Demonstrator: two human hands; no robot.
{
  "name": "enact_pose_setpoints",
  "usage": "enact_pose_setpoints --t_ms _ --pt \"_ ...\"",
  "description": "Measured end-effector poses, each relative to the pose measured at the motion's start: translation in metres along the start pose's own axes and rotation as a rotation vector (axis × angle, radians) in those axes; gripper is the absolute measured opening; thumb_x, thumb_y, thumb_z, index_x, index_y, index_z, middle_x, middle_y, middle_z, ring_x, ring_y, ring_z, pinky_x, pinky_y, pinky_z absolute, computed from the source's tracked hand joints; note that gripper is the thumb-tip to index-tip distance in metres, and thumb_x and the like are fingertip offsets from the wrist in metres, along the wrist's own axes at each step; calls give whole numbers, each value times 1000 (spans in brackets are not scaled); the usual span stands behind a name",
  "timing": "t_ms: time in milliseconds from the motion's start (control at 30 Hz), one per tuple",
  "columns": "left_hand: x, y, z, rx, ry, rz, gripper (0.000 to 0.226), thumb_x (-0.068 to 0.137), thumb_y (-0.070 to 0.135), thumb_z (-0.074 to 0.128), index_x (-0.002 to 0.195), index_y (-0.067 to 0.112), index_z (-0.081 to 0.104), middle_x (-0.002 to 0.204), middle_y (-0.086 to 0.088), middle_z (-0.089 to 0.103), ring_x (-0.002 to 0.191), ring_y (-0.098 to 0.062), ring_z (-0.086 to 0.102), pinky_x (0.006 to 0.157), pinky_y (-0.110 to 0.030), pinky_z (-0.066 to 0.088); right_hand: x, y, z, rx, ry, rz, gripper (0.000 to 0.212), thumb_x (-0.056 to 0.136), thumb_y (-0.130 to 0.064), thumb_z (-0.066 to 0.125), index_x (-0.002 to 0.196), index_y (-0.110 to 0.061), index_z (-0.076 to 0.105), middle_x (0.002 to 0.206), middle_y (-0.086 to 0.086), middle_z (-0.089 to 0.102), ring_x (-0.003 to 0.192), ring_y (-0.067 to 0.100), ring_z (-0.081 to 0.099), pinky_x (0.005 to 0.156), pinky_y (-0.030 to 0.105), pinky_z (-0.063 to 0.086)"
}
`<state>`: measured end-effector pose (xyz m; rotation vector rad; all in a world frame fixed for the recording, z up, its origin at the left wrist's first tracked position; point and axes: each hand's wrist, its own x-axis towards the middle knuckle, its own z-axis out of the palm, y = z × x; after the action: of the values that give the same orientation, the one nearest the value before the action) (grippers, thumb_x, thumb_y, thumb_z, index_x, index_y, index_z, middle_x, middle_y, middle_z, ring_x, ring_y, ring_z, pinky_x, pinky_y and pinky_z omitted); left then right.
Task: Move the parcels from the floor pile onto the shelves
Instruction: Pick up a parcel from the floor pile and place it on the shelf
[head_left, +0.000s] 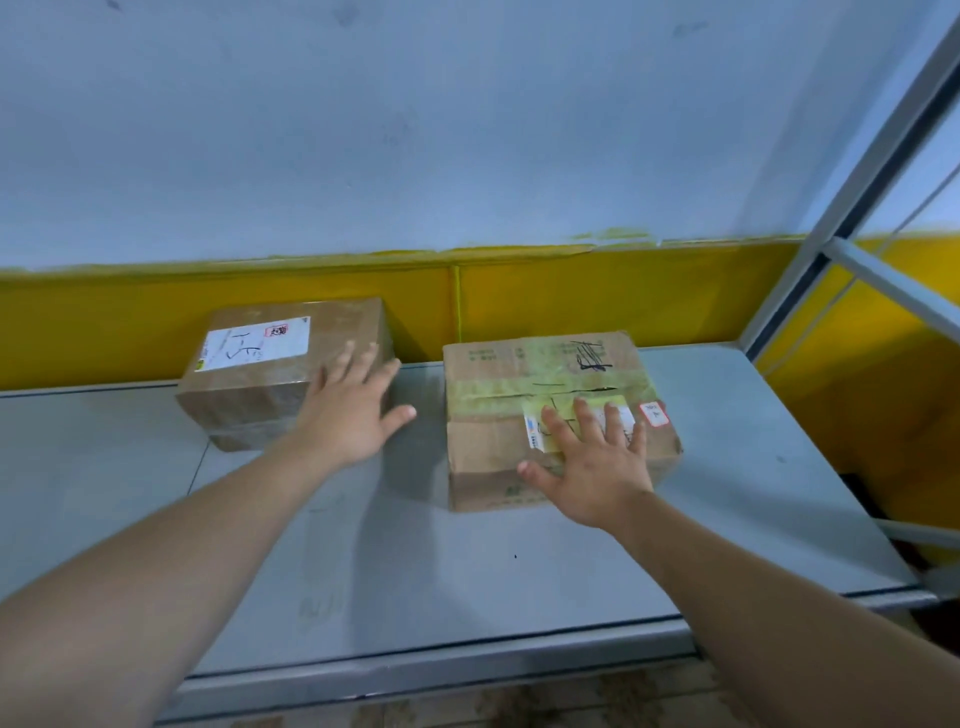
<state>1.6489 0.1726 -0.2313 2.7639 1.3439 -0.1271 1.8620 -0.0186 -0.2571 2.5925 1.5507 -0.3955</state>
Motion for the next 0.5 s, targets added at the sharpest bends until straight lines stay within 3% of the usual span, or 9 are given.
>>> enact_pose_setpoints --t_ms 167,300,500 --pt "29 -38 4 -111 -51 -258 72 94 66 27 154 33 7 163 -3 -8 149 -31 -9 117 -58 1 26 -6 -4 13 0 13 86 84 -84 17 155 -41 -6 165 2 -12 149 37 -14 116 62 -9" --pt "34 -39 9 -80 -68 -285 71 92 70 20 153 40 0 163 0 -11 148 -32 -9 117 -57 -2 55 -8 -11 22 10 -3 86 83 -84 15 155 -40 -3 165 4 -9 149 39 -12 115 63 -7" --pt "34 -39 13 -70 -34 -302 77 87 77 25 152 42 3 163 2 -7 149 -30 -7 117 -56 -1 79 -12 -15 -2 22 -17 86 83 -84 15 155 -39 -1 166 5 -6 149 39 -11 115 64 -5"
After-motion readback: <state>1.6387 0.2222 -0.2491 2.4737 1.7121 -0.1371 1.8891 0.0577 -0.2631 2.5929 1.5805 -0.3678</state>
